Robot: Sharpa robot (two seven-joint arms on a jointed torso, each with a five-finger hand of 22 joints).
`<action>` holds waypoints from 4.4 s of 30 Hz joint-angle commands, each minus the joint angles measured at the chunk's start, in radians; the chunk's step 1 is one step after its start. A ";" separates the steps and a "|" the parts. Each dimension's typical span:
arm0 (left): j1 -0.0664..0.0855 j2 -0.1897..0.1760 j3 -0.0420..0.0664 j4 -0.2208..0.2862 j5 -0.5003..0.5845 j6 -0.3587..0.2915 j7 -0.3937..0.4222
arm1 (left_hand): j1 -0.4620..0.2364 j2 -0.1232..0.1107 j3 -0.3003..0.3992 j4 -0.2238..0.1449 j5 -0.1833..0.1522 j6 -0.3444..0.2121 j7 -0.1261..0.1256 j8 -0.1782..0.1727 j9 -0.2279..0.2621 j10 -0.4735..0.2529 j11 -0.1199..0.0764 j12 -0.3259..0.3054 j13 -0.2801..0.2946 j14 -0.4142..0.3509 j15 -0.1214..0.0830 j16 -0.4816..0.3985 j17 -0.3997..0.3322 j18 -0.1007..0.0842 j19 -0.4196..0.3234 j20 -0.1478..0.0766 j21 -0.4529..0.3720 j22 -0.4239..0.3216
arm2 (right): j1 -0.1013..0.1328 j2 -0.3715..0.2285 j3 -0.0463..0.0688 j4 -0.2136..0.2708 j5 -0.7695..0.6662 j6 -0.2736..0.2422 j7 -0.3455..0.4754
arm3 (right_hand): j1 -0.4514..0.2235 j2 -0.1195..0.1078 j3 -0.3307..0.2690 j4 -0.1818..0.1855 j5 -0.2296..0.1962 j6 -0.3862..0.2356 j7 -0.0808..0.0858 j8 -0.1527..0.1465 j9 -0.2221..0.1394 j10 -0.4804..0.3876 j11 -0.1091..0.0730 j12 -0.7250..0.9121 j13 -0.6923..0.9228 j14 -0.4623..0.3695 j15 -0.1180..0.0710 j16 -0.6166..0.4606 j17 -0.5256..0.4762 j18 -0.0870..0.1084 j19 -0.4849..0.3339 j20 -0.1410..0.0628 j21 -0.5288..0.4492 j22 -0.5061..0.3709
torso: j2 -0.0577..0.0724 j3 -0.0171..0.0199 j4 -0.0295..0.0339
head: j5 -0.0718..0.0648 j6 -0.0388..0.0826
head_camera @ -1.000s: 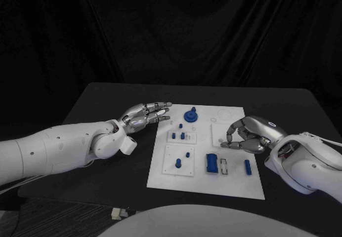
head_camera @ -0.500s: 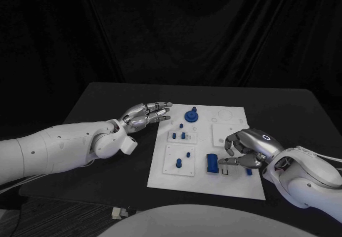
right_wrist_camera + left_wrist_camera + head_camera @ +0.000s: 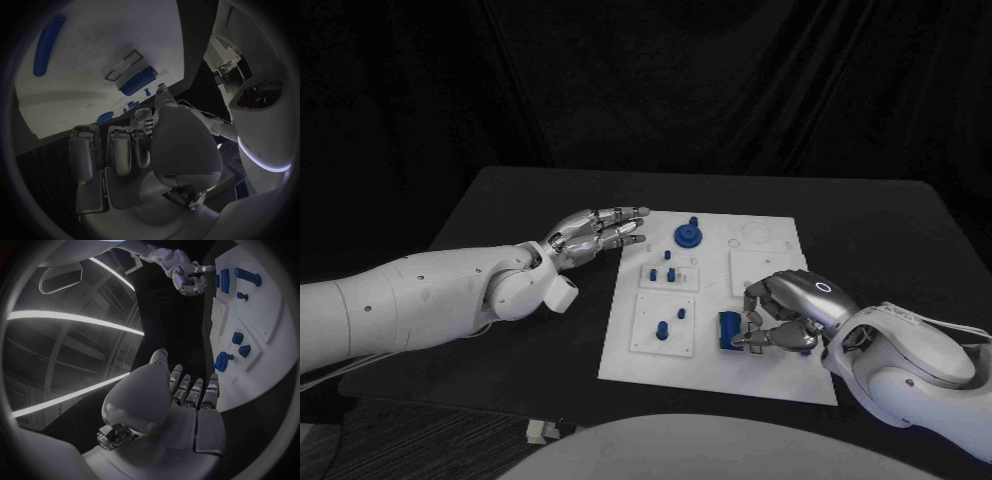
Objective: Assemble the parts on the task board
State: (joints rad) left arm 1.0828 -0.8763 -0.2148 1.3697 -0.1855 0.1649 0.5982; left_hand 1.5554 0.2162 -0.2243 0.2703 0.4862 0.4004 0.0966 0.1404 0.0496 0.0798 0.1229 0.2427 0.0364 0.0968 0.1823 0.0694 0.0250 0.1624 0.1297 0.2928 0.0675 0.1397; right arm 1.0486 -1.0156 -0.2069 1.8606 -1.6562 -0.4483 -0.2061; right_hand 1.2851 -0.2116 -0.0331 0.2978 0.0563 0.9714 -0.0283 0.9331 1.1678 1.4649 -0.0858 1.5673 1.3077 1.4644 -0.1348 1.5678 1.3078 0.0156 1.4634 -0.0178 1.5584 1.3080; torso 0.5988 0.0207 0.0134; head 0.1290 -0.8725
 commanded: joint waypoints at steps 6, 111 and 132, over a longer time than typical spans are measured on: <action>-0.003 0.003 0.001 0.000 0.007 0.013 0.013 | 0.005 0.005 0.005 0.002 0.004 -0.004 0.006 0.001 0.001 -0.002 -0.007 0.000 0.000 0.000 0.007 -0.002 0.000 -0.002 0.004 0.001 0.005 -0.001 | -0.007 0.012 0.000 -0.005 -0.015 0.051 -0.022 | 0.026 0.005 0.003 -0.002 0.003 -0.019 -0.001 -0.004 0.002 0.106 -0.005 0.004 0.263 0.106 -0.006 0.003 0.263 -0.010 0.097 -0.007 -0.004 0.256 | 0.000 0.0000 0.0008 | -0.002 0.000; -0.019 0.006 0.001 -0.004 0.007 0.012 0.017 | 0.006 0.011 0.010 0.003 0.006 0.012 0.020 0.009 0.003 0.000 -0.011 0.005 0.001 0.002 0.007 -0.001 0.000 -0.005 0.007 0.000 0.006 -0.002 | 0.164 -0.078 0.000 -0.053 0.251 0.530 -0.422 | -0.108 0.218 -0.129 -0.055 0.115 0.299 0.019 -0.687 -0.666 0.106 0.012 0.004 0.263 0.106 0.008 0.003 0.263 -0.014 0.105 0.008 0.008 0.261 | 0.001 -0.0001 0.0002 | -0.001 0.000; -0.020 0.006 0.001 -0.004 0.007 0.016 0.014 | 0.007 0.011 0.010 0.003 0.006 0.013 0.021 0.009 0.003 0.000 -0.011 0.004 0.000 0.002 0.007 -0.002 0.000 -0.005 0.006 0.000 0.006 -0.003 | 0.133 -0.037 0.000 -0.093 0.270 0.498 -0.423 | -0.141 0.176 -0.059 -0.020 0.107 0.226 0.027 -0.678 -0.571 0.106 0.017 0.004 0.263 0.106 0.009 0.003 0.263 -0.008 0.092 0.005 -0.014 0.252 | 0.001 -0.0001 0.0002 | -0.004 0.000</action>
State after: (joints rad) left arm 1.0644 -0.8714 -0.2148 1.3634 -0.1855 0.1716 0.5984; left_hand 1.5592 0.2201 -0.2216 0.2731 0.4859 0.4094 0.1127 0.1444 0.0506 0.0803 0.1161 0.2427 0.0364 0.0968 0.1823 0.0694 0.0250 0.1624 0.1296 0.2928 0.0675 0.1379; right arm 1.1858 -1.0528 -0.2070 1.7692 -1.3947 0.0587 -0.6113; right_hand 1.1457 -0.0276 -0.0975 0.2772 0.1694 1.2029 -0.0004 0.2584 0.5982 1.4667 -0.0698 1.5673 1.3076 1.4660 -0.1224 1.5678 1.3073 0.0159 1.4669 -0.0070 1.5481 1.3076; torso 0.5988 0.0204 0.0139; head 0.1263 -0.8725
